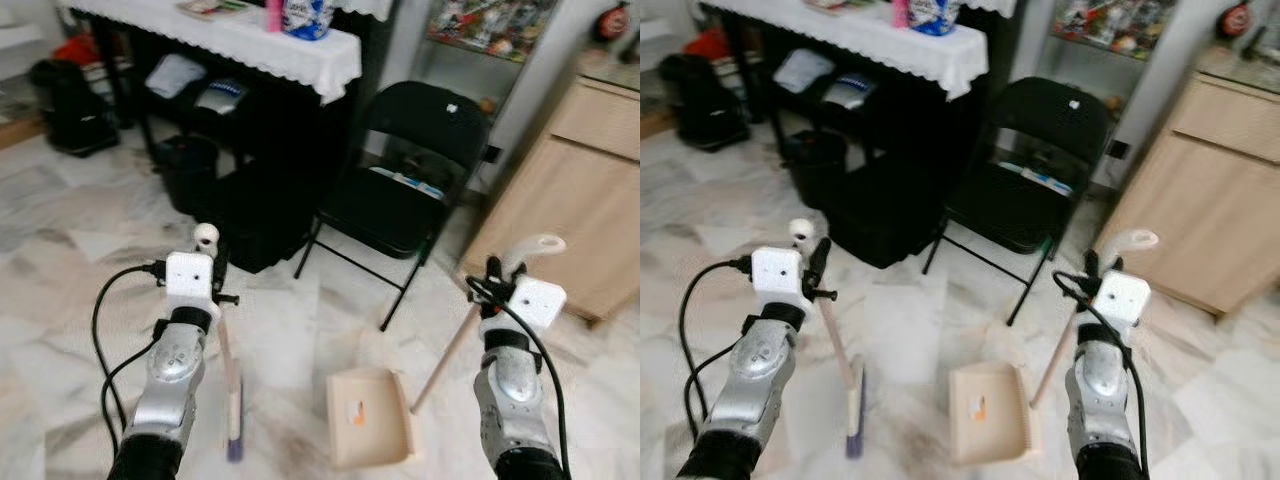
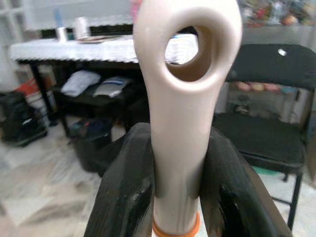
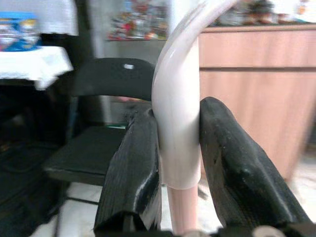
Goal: Sweep floor
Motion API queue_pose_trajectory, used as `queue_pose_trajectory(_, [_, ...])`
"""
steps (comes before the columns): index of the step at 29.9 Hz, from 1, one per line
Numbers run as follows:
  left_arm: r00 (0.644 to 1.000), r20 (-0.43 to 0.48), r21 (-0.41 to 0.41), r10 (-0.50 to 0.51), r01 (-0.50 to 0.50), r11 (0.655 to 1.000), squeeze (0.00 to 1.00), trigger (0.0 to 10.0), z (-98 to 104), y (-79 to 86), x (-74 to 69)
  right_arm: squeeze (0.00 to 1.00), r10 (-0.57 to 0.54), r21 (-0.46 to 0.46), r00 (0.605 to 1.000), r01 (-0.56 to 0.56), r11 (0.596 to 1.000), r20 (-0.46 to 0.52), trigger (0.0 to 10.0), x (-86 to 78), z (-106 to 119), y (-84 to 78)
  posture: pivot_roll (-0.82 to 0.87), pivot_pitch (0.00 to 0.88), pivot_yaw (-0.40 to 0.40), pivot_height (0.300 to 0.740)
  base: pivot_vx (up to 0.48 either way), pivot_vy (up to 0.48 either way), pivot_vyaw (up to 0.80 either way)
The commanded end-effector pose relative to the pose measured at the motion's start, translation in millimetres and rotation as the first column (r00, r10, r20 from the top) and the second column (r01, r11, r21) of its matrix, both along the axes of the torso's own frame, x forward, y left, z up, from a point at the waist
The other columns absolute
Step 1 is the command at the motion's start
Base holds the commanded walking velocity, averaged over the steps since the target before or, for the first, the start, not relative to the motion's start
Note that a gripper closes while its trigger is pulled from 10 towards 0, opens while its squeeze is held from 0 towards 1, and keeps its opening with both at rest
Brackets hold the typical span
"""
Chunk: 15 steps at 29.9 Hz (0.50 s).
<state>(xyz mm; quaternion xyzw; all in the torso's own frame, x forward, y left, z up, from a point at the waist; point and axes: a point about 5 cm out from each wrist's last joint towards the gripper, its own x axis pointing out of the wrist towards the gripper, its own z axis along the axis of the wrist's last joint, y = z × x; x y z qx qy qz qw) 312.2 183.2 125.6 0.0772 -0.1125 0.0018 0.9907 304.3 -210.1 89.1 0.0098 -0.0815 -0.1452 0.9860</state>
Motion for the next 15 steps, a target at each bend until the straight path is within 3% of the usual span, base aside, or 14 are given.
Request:
queue_pose_trajectory(1, [0.999, 0.035, 0.002, -0.027, 0.027, 1.0, 0.0, 10.0, 7.3, -7.8, 2.5, 0.0, -0.023, -0.005, 0.999, 0.023, 1.0, 0.037, 10.0, 0.6, 9.0, -7.5, 0.08, 0.027, -0.054, 0.74, 0.0, 0.0, -0.8])
queue_pose_trajectory(15, [0.998, 0.03, -0.01, -0.048, 0.049, 0.999, 0.0, 10.0, 6.2, -10.4, 2.6, 0.0, -0.018, -0.011, 0.999, 0.018, 1.0, 0.031, 10.0, 0.6, 8.3, -6.7, 0.08, 0.012, -0.052, 0.74, 0.0, 0.0, -0.8])
